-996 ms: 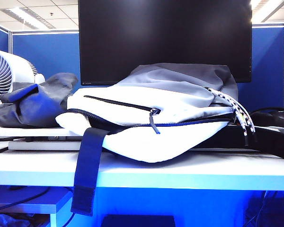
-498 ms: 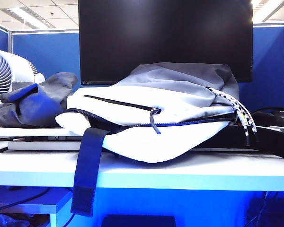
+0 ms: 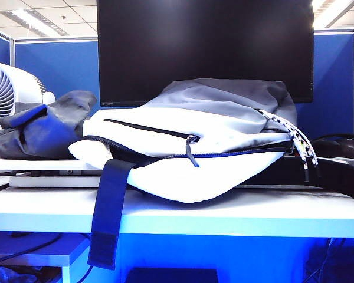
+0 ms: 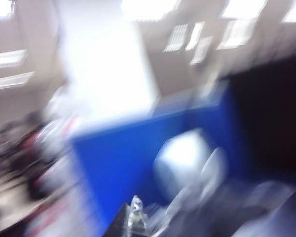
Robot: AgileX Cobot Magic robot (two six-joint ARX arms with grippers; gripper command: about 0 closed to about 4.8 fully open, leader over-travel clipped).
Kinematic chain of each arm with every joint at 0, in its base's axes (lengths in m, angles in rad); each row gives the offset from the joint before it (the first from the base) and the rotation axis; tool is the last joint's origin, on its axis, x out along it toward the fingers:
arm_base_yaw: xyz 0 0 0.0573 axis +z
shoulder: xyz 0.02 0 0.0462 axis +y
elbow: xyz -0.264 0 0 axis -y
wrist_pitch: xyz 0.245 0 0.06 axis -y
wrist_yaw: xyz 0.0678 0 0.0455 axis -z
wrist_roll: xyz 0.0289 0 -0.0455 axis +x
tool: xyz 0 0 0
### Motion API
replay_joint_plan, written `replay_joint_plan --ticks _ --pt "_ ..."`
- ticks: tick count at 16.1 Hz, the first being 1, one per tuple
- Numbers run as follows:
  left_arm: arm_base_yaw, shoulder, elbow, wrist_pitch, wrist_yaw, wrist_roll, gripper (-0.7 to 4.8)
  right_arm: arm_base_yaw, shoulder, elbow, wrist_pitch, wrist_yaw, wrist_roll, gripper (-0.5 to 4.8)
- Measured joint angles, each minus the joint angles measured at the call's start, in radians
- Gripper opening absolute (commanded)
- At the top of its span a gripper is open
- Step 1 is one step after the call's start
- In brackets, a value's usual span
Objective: Put the gray clothes into the backpack.
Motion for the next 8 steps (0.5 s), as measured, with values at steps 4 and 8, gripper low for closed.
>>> replay_joint_plan --ticks 4,8 --pt "0.000 0.000 0.024 -0.071 0.003 0.150 -0.04 0.319 0.312 0.208 -0.280 0.113 -0.181 0.33" --pt "0.000 0.000 0.024 -0.159 -0.002 0.192 -0.04 0.570 0.489 0.228 -0.493 0.596 -0.500 1.97"
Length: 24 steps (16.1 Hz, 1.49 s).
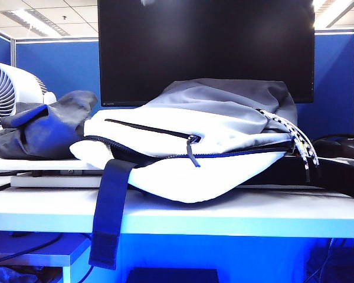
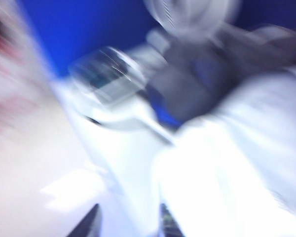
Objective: Put the gray clothes into the backpack.
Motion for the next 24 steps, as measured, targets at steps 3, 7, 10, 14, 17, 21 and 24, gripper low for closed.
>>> replay_joint_plan --ticks 3,7,10,14,17,21,24 --pt "0.000 0.000 0.000 -0.013 0.000 0.022 -0.03 0.097 0.085 0.000 0.002 0.229 -0.153 3.77" --pt "0.000 0.000 0.000 -0.021 0.000 0.044 -0.03 0.134 0.216 0.000 0.001 0.418 -0.264 4.66" --pt "0.000 0.000 0.000 -0.042 0.001 0.046 -0.03 0.133 0.284 0.000 0.002 0.504 -0.298 4.79" --pt "0.000 0.000 0.000 -0.061 0.001 0.046 -0.03 0.132 0.372 -0.001 0.063 0.581 -0.372 4.79" --pt "0.000 0.000 0.000 -0.062 0.024 0.046 -0.03 0.113 0.409 -0.002 0.158 0.624 -0.394 4.79" --pt "0.000 0.000 0.000 -0.062 0.033 0.046 -0.03 0.053 0.429 -0.001 0.206 0.612 -0.401 2.93" --pt "0.000 0.000 0.000 -0.063 0.034 0.046 -0.03 0.032 0.433 -0.001 0.206 0.602 -0.402 1.87"
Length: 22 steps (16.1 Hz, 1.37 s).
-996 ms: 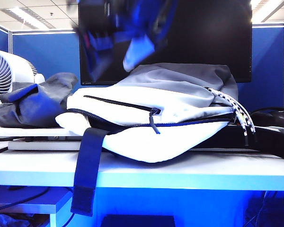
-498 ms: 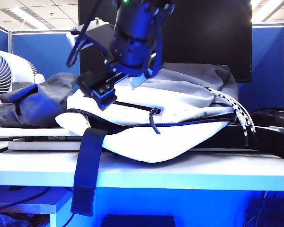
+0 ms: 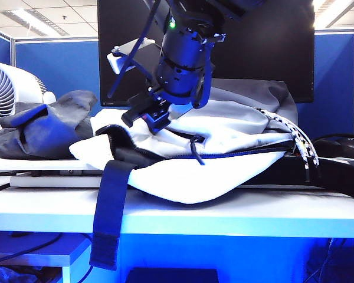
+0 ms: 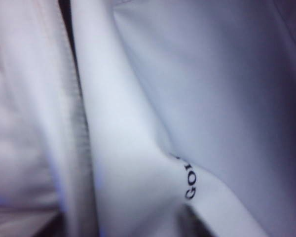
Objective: Put the gray clothes into the backpack.
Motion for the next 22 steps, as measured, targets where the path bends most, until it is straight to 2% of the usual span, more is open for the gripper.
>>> replay_joint_plan --ticks 2,7,9,11,14,17,19,22 --pt "0.000 0.000 0.000 0.000 0.000 0.002 -0.03 -0.001 0.001 0.000 -0.003 0.000 0.001 -0.12" --pt "0.000 0.000 0.000 -0.003 0.000 0.024 -0.03 0.001 0.000 0.001 -0.002 -0.001 0.002 -0.01" --pt "0.000 0.000 0.000 -0.008 0.000 0.031 -0.03 -0.003 -0.018 0.006 -0.011 -0.031 0.003 -0.01" --pt "0.000 0.000 0.000 -0.008 0.000 0.045 -0.02 -0.022 -0.045 0.053 -0.028 -0.034 0.003 -0.01" --pt "0.000 0.000 0.000 -0.008 0.000 0.050 -0.01 -0.089 -0.111 0.162 -0.043 -0.043 0.009 -0.01" --pt "0.000 0.000 0.000 -0.008 0.000 0.052 0.00 -0.185 -0.145 0.275 -0.064 -0.136 0.051 -0.01" --pt "0.000 0.000 0.000 -0.009 0.019 0.059 0.33 -0.234 -0.145 0.317 -0.080 -0.192 0.091 -0.01" --pt "0.000 0.000 0.000 -0.014 0.035 0.096 0.35 -0.318 -0.142 0.352 -0.092 -0.281 0.234 -0.01"
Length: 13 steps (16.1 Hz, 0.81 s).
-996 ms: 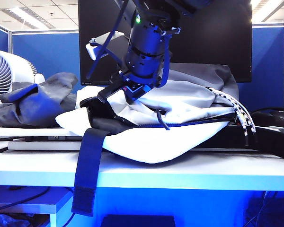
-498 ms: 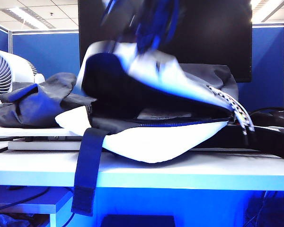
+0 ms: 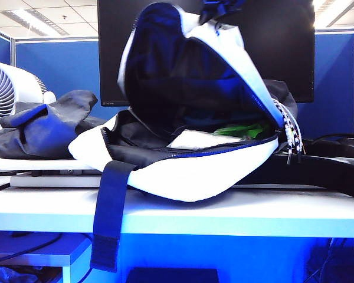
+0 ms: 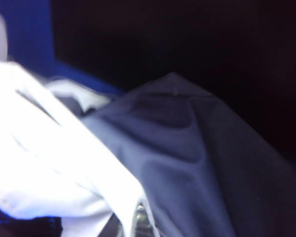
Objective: Put the gray clothes into the backpack.
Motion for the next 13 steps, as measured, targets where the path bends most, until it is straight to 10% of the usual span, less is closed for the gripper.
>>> replay_joint_plan --ticks 7,11,13 --pt "0.000 0.056 0.000 -0.067 -0.113 0.249 0.34 -0.092 -0.002 0.003 0.112 -0.146 0.214 -0.01" --pt "0.000 0.430 0.000 0.110 -0.219 0.425 0.36 -0.092 -0.002 0.003 0.111 -0.243 0.217 -0.01" --pt "-0.012 0.591 0.021 0.195 -0.230 0.502 1.88 -0.092 -0.002 0.003 0.112 -0.245 0.217 -0.01"
